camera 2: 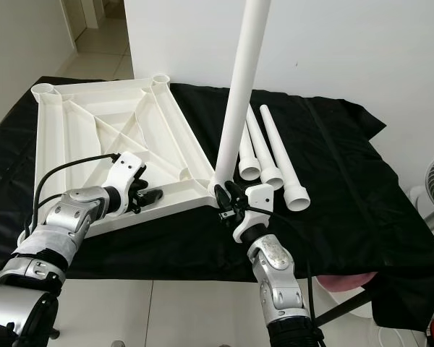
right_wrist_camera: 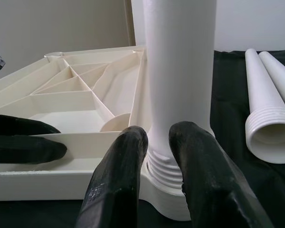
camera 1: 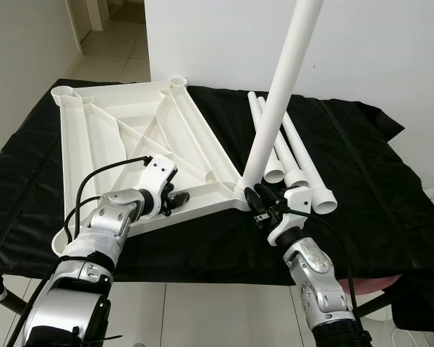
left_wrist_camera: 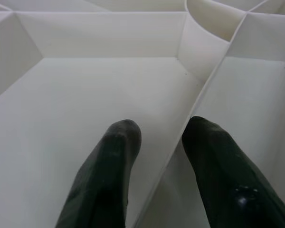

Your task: Building children table

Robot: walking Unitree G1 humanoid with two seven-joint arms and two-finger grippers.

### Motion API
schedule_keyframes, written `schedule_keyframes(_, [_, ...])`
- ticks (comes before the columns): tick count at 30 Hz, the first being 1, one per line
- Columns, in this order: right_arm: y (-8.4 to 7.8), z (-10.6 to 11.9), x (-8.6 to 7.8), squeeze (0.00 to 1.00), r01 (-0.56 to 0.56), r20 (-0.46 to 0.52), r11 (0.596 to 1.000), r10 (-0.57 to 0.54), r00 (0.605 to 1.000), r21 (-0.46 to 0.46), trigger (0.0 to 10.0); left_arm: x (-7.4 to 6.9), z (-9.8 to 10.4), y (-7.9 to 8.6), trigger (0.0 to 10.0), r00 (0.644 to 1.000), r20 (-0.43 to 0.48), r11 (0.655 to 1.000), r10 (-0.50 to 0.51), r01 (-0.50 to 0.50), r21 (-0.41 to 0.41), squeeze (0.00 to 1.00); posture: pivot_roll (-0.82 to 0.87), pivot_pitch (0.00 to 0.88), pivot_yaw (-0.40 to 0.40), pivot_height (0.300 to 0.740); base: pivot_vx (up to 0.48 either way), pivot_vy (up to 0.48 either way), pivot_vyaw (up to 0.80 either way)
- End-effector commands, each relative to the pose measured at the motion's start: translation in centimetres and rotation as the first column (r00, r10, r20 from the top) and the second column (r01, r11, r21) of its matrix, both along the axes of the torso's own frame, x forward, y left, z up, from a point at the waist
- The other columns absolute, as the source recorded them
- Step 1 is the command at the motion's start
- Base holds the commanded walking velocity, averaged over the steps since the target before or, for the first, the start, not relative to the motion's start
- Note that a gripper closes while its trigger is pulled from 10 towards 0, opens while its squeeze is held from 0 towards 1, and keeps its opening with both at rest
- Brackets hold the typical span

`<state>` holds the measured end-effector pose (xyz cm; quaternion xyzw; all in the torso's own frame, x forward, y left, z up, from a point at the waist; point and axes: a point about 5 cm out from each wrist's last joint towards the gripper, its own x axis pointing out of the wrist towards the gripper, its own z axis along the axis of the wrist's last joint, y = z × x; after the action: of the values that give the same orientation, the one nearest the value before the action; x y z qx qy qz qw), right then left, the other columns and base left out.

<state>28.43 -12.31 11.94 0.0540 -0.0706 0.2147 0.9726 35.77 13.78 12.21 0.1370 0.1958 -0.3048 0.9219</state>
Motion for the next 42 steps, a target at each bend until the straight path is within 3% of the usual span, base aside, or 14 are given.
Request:
schedule_keyframes(1, [-0.4,-0.3,0.1,0.00,0.016,-0.014,1.000,-0.016,1.000,-0.015,10.0,0.9,0.4,3.0,0.3,0.895,0.196,0.894,0.401,-0.429,0.130,0.00,0.00,0.007,-0.050,0.740,0.000,0.000,0.00])
schedule_keyframes(20, [-0.5,-0.4,0.3,0.00,0.028,-0.019,1.000,-0.028,0.999,-0.013,10.0,1.0,1.1,2.2,0.0,0.887,0.243,0.886,0.393,-0.436,0.159,0.00,0.00,0.008,-0.045,0.740,0.000,0.000,0.00])
schedule_keyframes(33, [-0.3,-0.5,0.4,0.00,0.029,-0.024,0.999,-0.029,0.999,-0.014,10.0,1.4,2.0,-0.2,0.0,0.877,0.254,0.895,0.407,-0.438,0.081,0.00,0.00,0.006,-0.041,0.740,0.000,0.000,0.00])
schedule_keyframes(34, [-0.3,-0.5,0.4,0.00,0.030,-0.024,0.999,-0.030,0.999,-0.014,10.0,1.5,2.2,-0.8,9.0,0.884,0.261,0.905,0.389,-0.420,0.073,0.00,0.00,0.005,-0.039,0.740,0.000,0.000,0.00])
schedule_keyframes(37, [-0.3,-0.5,0.4,0.00,0.031,-0.024,0.999,-0.031,0.999,-0.014,10.0,1.5,2.4,-1.1,9.0,0.887,0.266,0.911,0.377,-0.407,0.068,0.00,0.00,0.006,-0.039,0.740,0.000,0.000,0.00])
schedule_keyframes(38, [-0.3,-0.6,0.4,0.00,0.032,-0.023,0.999,-0.032,0.999,-0.015,10.0,1.5,2.5,-1.7,10.0,0.897,0.272,0.923,0.349,-0.379,0.064,0.00,0.00,0.004,-0.037,0.740,0.000,0.000,0.00])
schedule_keyframes(40, [-0.3,-0.6,0.4,0.00,0.035,-0.023,0.999,-0.035,0.999,-0.014,10.0,1.2,2.9,-3.0,10.0,0.915,0.289,0.952,0.283,-0.305,0.035,0.00,0.00,0.003,-0.036,0.740,0.000,0.000,0.00])
schedule_keyframes(42, [-0.3,-0.6,0.4,0.00,0.036,-0.023,0.999,-0.036,0.999,-0.013,10.0,1.1,3.1,-3.3,10.0,0.918,0.296,0.959,0.263,-0.282,0.022,0.00,0.00,0.003,-0.036,0.740,0.000,0.000,0.00])
